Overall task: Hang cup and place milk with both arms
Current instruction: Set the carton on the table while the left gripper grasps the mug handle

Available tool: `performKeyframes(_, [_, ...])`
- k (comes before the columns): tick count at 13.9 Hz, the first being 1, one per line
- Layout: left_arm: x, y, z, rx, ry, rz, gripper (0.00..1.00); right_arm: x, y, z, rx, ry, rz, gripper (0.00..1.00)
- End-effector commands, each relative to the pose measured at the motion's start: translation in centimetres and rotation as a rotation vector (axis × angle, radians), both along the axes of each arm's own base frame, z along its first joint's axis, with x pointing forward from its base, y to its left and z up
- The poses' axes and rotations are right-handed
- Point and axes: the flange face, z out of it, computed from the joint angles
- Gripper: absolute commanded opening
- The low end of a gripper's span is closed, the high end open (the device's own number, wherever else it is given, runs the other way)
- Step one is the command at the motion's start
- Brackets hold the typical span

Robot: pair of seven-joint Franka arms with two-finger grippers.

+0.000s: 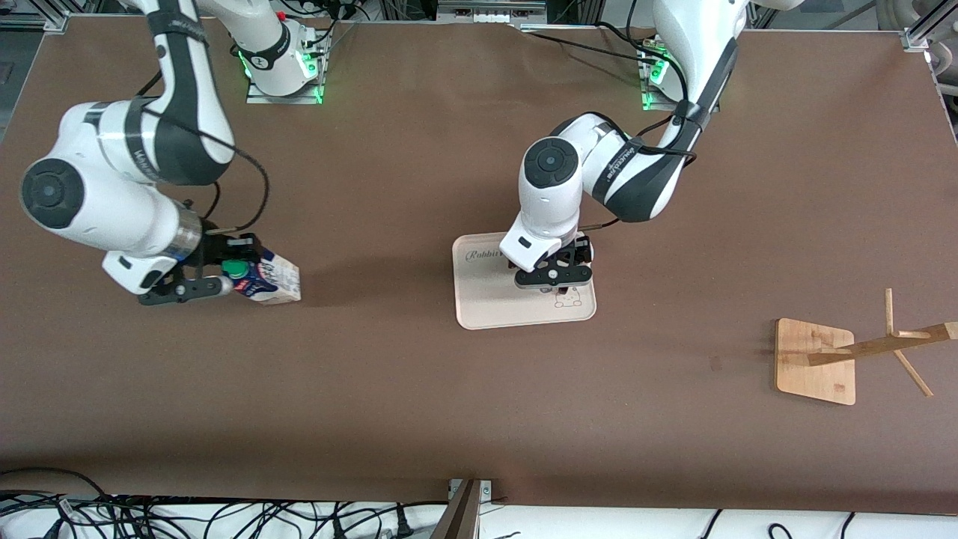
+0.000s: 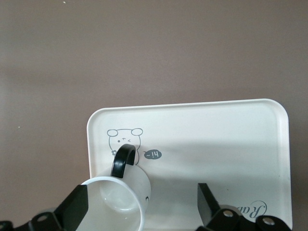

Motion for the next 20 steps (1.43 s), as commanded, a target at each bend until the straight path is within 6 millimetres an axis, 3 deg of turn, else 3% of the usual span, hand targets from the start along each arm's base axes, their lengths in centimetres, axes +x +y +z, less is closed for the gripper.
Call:
performKeyframes(1, [-0.7, 0.6, -1.3, 0.075, 0.037, 0.02, 1.0, -2.1, -1.6, -2.3, 0.035, -0.005, 0.008, 0.52])
performKeyframes(3, [-1.7, 0.8, -3.6, 0.097, 0.066, 0.046, 1.0, -2.7, -2.4, -3.9, 0.029, -0.01, -0.011, 0.53])
performKeyframes(5, [-3.7, -1.6, -6.1, 0.112, 0.076, 0.073, 1.0, -3.1, -2.8, -5.3, 0.022, -0.018, -0.018, 0.54])
performKeyframes(6, [-4.3, -2.2, -7.4, 0.128, 0.071, 0.092, 0.87, -3.3, -2.9, -5.9, 0.019, -0.02, -0.023, 0.55])
performKeyframes(7, [-4.4, -2.3, -8.5, 0.141, 0.067, 0.093, 0.62, -3.4, -3.0, -6.2, 0.016, -0.019, -0.028, 0.59])
performKeyframes(9, [-4.3, -1.9, -9.9, 0.167, 0.062, 0.081, 0.31, -3.3, -2.8, -6.3, 0.012, -0.016, -0.035, 0.63])
performKeyframes(10, [-4.2, -1.9, -9.9, 0.17, 0.061, 0.083, 0.16, -3.3, -2.9, -6.3, 0.012, -0.017, -0.038, 0.72])
performKeyframes(11, [-4.2, -1.9, -9.9, 0.168, 0.06, 0.085, 0.0, -3.3, -2.9, -6.3, 0.011, -0.017, -0.037, 0.89])
performKeyframes(12, [-3.9, -1.7, -9.7, 0.166, 0.058, 0.09, 0.0, -3.2, -2.8, -6.2, 0.011, -0.014, -0.036, 1.0])
performKeyframes(15, [-3.1, -1.2, -8.6, 0.157, 0.043, 0.096, 0.0, -2.2, -2.5, -4.4, 0.013, -0.048, -0.024, 1.0])
performKeyframes(16, [-2.2, -0.8, -7.2, 0.142, 0.029, 0.105, 0.0, -1.7, -2.5, -3.5, 0.013, -0.062, -0.009, 1.0])
performKeyframes(18, [-0.5, -0.1, -2.9, 0.115, -0.008, 0.14, 0.0, -0.4, -3.0, -1.1, 0.012, -0.1, -0.007, 1.0])
performKeyframes(20, [1.8, 1.9, 2.0, 0.121, -0.013, 0.184, 0.0, -0.2, -1.8, 1.5, 0.03, -0.074, -0.002, 1.0])
